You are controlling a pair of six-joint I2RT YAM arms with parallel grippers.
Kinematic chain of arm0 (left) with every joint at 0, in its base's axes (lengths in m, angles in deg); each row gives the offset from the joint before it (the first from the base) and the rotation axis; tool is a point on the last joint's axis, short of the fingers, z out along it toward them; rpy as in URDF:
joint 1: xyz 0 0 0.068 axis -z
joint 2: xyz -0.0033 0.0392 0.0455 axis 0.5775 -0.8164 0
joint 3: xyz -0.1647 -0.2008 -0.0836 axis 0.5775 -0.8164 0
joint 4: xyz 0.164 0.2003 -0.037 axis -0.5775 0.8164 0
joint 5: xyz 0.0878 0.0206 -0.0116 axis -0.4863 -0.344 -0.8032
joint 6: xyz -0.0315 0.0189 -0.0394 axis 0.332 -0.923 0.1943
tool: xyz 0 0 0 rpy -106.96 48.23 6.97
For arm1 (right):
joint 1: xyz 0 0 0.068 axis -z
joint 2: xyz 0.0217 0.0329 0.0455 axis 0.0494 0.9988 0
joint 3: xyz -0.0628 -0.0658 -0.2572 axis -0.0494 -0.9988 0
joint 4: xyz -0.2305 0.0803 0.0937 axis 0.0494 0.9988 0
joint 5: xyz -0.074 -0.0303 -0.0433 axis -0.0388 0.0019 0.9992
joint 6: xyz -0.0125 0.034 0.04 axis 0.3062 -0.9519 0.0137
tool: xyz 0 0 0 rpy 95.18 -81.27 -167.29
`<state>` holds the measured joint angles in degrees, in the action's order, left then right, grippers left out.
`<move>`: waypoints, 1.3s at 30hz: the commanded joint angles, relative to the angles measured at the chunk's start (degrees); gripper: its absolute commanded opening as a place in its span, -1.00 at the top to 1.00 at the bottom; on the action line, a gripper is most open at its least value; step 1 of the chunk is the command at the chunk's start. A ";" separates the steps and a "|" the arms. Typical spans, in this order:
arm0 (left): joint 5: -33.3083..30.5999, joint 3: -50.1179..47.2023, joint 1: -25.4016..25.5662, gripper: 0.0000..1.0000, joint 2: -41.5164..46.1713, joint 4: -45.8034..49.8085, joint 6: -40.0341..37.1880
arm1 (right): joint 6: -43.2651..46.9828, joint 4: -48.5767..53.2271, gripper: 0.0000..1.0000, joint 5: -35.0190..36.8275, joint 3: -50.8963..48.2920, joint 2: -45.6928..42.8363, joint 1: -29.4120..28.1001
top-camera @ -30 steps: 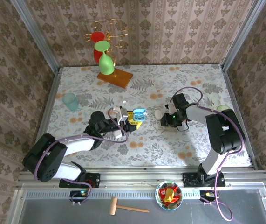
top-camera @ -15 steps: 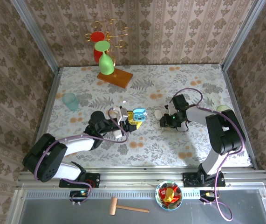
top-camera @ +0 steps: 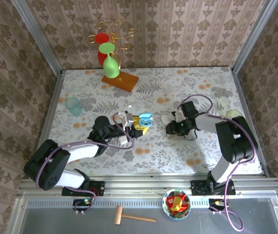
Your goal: Insert wireless bluetooth earbuds into charging case
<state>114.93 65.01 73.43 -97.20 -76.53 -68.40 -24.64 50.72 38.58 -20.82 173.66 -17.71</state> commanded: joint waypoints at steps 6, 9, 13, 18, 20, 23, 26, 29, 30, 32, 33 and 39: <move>1.47 0.25 -0.18 0.35 0.87 -1.20 0.82 | 0.25 -0.37 0.47 -2.22 -1.21 -1.37 -0.32; 1.81 0.44 -0.10 0.35 0.78 -1.20 0.86 | 0.64 1.13 0.50 -0.07 -0.33 -0.47 -0.32; 1.79 0.62 -0.09 0.35 0.73 -1.20 0.85 | 0.57 0.78 0.50 -0.61 0.28 0.50 -0.33; 1.89 0.62 -0.10 0.35 0.76 -1.20 0.97 | 0.88 2.17 0.50 1.13 1.22 0.80 -0.50; 1.83 0.71 -0.14 0.35 0.71 -1.22 0.95 | 1.07 2.70 0.50 1.80 1.56 0.95 -0.51; 1.83 0.88 -0.09 0.35 0.54 -1.07 0.86 | 1.31 2.54 0.44 1.82 1.79 1.18 -0.53; 1.91 0.97 -0.03 0.35 0.35 -1.17 0.99 | 1.45 2.54 0.43 1.82 2.45 1.70 -0.73; 1.94 0.81 -0.01 0.35 0.29 -1.33 1.11 | 1.65 2.62 0.45 2.12 3.06 2.09 -0.96; 1.88 0.83 0.05 0.35 0.30 -1.43 1.21 | 1.74 3.09 0.46 2.49 3.40 2.32 -0.99; 1.84 0.63 0.08 0.35 0.35 -1.46 1.13 | 1.85 3.71 0.50 3.18 3.99 2.80 -1.00; 1.83 0.62 0.08 0.35 0.34 -1.48 1.21 | 1.93 4.13 0.52 3.44 4.24 3.12 -1.03; 1.67 0.36 0.07 0.35 0.59 -1.57 1.13 | 1.88 4.57 0.62 3.78 4.28 3.20 -1.06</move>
<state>115.58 65.03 73.43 -97.20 -76.55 -68.16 -23.33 54.31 40.19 -17.54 175.74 -18.47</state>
